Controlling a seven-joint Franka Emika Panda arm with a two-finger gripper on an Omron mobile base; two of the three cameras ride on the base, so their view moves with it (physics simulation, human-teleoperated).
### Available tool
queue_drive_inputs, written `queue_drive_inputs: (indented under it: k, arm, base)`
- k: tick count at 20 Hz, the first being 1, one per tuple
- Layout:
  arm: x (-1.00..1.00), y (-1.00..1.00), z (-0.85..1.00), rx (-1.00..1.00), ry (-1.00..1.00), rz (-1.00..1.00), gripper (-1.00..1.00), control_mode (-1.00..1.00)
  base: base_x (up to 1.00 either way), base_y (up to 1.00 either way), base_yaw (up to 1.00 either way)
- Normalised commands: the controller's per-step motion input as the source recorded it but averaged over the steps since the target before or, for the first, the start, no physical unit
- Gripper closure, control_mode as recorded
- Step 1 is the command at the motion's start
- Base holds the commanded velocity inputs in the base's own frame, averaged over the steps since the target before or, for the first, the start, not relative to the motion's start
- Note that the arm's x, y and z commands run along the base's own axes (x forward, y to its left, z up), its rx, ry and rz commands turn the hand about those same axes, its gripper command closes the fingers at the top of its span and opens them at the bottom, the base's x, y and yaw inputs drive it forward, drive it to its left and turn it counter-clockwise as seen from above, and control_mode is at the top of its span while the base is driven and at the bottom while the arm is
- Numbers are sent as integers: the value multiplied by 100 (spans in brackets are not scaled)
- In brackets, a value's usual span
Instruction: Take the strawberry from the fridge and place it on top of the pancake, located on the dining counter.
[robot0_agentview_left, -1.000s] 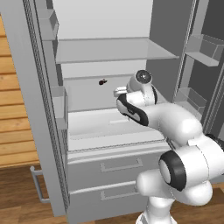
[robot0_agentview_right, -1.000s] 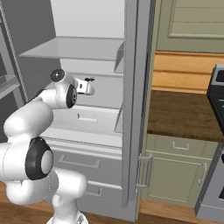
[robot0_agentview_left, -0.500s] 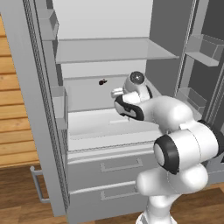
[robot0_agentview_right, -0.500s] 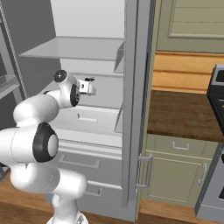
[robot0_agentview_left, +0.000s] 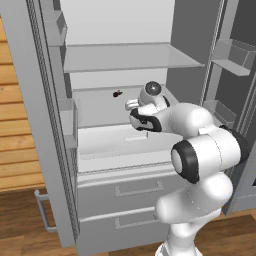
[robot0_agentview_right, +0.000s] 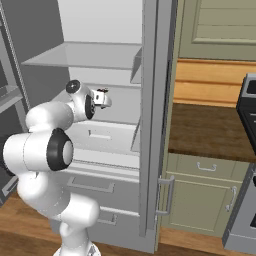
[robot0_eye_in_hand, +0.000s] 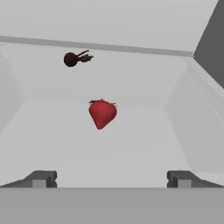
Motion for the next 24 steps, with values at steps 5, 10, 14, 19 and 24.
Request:
queue_drive_inputs:
  k: [5, 10, 14, 19, 24]
  arm:
    - [32, 2, -7, 0, 2, 0, -100, -100]
    - [17, 0, -11, 0, 1, -1, -100, -100]
    - [13, 0, -18, 0, 1, -2, -100, -100]
    - [27, 1, -14, 0, 1, -3, -100, -100]
    - [35, 2, -4, 0, 4, 0, -100, -100]
  base:
    - [0, 0, 0]
    - [0, 0, 0]
    - [0, 0, 0]
    - [0, 0, 0]
    - [0, 0, 0]
